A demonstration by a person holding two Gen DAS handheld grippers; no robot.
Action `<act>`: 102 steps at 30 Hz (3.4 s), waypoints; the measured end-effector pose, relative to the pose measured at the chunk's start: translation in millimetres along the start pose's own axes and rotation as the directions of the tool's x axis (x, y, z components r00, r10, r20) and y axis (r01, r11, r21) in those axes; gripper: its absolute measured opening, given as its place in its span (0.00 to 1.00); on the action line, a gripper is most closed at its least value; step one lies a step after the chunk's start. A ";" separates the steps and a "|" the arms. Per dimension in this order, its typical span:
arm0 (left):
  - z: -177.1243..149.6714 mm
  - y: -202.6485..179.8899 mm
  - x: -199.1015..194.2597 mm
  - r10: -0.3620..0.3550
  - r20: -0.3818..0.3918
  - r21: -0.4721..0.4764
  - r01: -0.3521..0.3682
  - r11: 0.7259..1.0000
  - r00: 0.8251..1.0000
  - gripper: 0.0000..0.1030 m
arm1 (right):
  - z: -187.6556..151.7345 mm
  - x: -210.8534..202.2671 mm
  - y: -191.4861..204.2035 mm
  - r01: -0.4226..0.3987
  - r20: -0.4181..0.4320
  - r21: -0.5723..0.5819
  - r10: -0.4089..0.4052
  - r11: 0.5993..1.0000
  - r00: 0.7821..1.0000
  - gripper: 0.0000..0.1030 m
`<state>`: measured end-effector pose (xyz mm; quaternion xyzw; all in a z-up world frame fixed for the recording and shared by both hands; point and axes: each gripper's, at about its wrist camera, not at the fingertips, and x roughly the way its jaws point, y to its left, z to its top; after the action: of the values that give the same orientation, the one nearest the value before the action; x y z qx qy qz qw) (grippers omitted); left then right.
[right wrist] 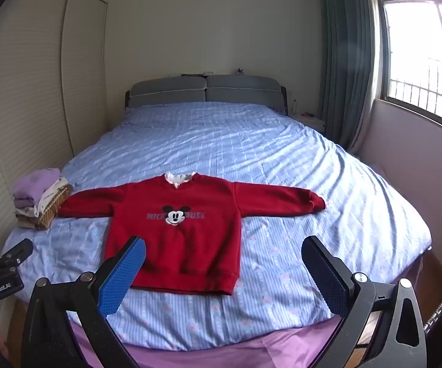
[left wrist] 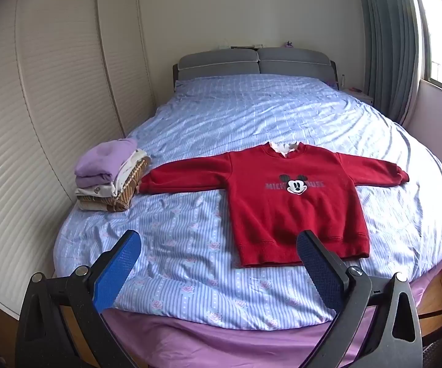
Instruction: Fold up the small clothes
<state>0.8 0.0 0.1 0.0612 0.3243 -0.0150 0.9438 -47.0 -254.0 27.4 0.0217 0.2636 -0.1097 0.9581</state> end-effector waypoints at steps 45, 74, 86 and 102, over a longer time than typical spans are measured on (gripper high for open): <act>-3.1 -0.2 -12.5 -0.017 0.030 -0.026 0.017 1.000 0.999 1.00 | 1.6 -4.1 -1.6 -0.001 -0.005 0.019 0.001 1.000 1.000 0.99; -3.2 7.2 -14.3 -0.048 0.040 -0.041 0.050 0.998 0.998 1.00 | 2.3 -5.1 -1.5 0.000 -0.004 0.023 0.000 1.000 1.000 0.99; -3.1 7.3 -14.7 -0.050 0.039 -0.042 0.051 0.998 0.998 1.00 | 2.1 -4.6 -1.8 0.001 -0.004 0.025 -0.001 1.000 1.000 0.99; -2.4 7.4 -15.5 -0.052 0.039 -0.045 0.053 0.998 0.998 1.00 | -0.2 -0.3 -0.2 -0.002 -0.008 0.026 0.002 1.000 1.000 0.99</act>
<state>-12.4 7.5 8.5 0.0309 0.3083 -0.0336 0.9502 -47.4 -254.2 27.3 0.0346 0.2658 -0.1121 0.9569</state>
